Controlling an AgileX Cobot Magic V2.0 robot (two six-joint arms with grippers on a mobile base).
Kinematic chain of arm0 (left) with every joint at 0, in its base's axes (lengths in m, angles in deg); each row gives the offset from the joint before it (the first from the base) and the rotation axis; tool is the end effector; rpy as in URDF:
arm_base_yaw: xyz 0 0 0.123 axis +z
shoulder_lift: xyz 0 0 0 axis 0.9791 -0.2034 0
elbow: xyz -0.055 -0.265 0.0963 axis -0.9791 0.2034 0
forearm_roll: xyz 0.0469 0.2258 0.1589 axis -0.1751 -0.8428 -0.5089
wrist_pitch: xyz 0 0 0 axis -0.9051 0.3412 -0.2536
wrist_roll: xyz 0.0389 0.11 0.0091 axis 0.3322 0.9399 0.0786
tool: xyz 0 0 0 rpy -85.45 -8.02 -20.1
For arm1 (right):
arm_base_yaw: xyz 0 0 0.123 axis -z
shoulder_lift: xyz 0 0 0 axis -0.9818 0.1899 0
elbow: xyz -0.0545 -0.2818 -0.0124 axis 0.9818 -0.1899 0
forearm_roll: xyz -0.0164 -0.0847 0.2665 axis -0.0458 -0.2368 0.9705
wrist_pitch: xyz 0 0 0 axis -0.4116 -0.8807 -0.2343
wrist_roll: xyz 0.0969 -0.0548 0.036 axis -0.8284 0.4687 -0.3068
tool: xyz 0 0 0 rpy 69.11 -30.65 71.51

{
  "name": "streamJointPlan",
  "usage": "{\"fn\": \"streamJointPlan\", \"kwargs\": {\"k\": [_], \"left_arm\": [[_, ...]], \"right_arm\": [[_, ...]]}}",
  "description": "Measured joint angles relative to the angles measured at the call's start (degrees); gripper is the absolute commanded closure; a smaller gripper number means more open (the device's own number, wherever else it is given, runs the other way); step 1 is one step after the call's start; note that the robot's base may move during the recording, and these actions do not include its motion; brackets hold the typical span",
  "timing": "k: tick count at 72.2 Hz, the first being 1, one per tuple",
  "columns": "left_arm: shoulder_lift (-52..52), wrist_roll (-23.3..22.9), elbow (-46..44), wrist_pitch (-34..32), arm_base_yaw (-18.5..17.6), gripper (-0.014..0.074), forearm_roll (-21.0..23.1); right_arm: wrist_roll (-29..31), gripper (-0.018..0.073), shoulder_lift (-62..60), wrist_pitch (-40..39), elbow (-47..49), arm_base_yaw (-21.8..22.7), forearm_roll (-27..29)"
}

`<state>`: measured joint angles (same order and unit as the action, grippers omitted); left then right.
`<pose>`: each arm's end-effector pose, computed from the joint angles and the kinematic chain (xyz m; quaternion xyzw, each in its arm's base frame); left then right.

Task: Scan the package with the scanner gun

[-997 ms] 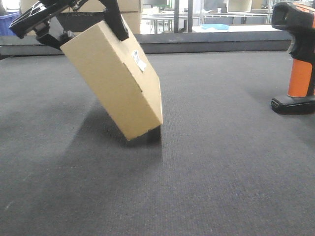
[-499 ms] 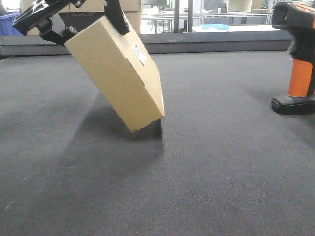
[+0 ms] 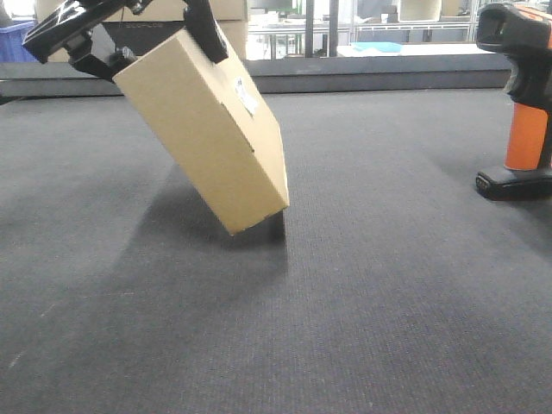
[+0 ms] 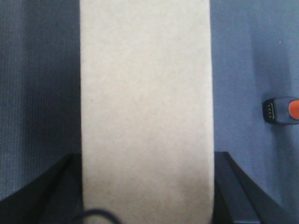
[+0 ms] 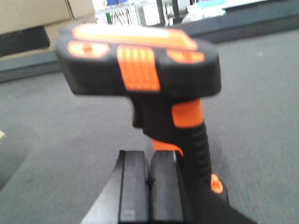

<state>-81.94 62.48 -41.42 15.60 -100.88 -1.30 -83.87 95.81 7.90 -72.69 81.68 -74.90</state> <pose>0.3678 -0.1767 0.2854 -0.0513 0.9391 -0.2298 0.2502 0.2706 -0.0149 0.1572 0.1049 0.7251 0.0520 0.6786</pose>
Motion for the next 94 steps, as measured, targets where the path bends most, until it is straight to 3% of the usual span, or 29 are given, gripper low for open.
{"fn": "streamJointPlan", "kwargs": {"k": [8,15,20,35,94], "left_arm": [[0.0,0.0,0.0,0.2,0.0,0.0707,0.0],[0.0,0.0,0.0,0.2,0.0,0.0707,0.0],[0.0,0.0,0.0,0.2,0.0,0.0707,0.0],[0.0,0.0,0.0,0.4,0.0,0.0707,0.0],[0.0,0.0,0.0,0.8,0.0,0.0707,0.0]], "right_arm": [[-0.6,0.0522,1.0,-0.5,0.0,0.0,-0.1],[-0.7,0.0288,1.7,-0.8,0.0,0.0,-0.2],[-0.8,0.0175,2.0,-1.0,0.0,0.0,-0.2],[-1.6,-0.0003,3.9,-1.4,2.4,0.0,-0.2],[-2.0,-0.0001,13.8,-3.5,13.2,0.0,3.3]]}}
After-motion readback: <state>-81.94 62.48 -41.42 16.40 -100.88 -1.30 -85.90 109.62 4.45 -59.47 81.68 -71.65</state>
